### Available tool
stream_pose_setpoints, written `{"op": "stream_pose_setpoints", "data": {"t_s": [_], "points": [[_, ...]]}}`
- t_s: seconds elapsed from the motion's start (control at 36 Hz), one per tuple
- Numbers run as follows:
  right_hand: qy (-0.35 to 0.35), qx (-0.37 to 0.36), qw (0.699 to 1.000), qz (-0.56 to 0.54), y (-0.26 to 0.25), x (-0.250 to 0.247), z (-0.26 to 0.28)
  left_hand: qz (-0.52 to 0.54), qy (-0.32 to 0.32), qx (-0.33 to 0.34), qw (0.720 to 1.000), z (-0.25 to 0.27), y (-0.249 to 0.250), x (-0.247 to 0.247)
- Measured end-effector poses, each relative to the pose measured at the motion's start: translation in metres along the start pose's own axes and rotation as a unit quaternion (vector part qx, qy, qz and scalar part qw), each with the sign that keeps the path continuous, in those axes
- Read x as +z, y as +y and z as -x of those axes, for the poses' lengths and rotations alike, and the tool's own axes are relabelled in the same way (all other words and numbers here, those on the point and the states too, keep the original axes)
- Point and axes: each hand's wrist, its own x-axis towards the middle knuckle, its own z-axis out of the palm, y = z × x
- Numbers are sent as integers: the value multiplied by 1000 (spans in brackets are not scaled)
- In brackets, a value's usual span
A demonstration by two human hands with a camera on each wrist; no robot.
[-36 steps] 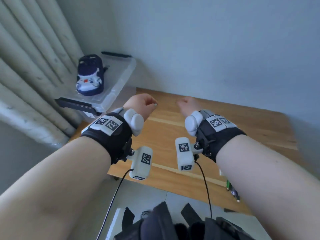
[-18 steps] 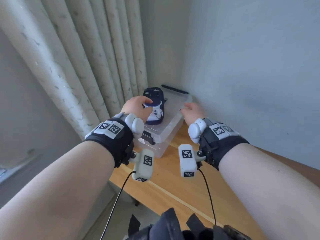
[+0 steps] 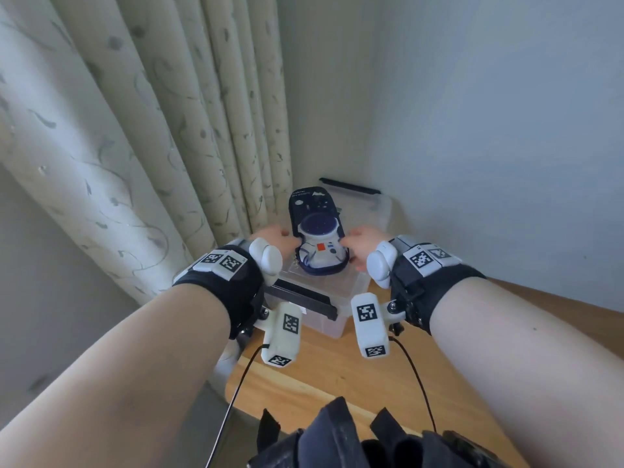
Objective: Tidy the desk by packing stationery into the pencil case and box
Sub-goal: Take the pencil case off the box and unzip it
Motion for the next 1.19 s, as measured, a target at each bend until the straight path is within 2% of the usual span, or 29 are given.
{"op": "stream_pose_setpoints", "data": {"t_s": [0.17, 0.25, 0.33, 0.44, 0.56, 0.64, 0.72, 0.78, 0.89, 0.94, 1.03, 1.08, 1.19], "points": [[-50, 1, 999, -9, 7, -9, 1, 2, -18, 2, 1000, 6, 14, 18], [-59, 8, 998, -9, 8, -5, 0, 57, -36, -13, 998, 7, 14, 20], [-26, 11, 1000, 13, 5, 1, 4, 143, -31, -41, 988, 6, 15, 20], [-8, 20, 999, -23, 0, 5, 9, 296, -50, -101, 949, 7, 20, 16], [-20, 11, 998, -55, 3, -3, 11, 380, -85, -148, 909, 7, 20, 17], [-1, -10, 988, -156, 6, -12, 11, 457, -98, -153, 871, 6, 18, 21], [34, -43, 978, -201, 12, -19, 1, 516, -107, -152, 836, 8, 22, 25], [33, -57, 973, -222, 14, -23, -8, 542, -112, -147, 819, 8, 24, 26], [19, -62, 954, -293, -2, -26, 8, 590, -120, -137, 787, 8, 30, 23], [10, -69, 938, -340, -6, -23, 12, 602, -102, -131, 781, 8, 35, 17], [-5, -73, 904, -421, -11, -17, 19, 611, -32, -134, 779, 4, 37, 11], [-34, -75, 881, -466, -9, -13, 19, 624, -26, -111, 773, 0, 36, 11], [-103, -93, 871, -471, -8, -10, 21, 644, -19, -93, 759, 1, 36, 8]]}}
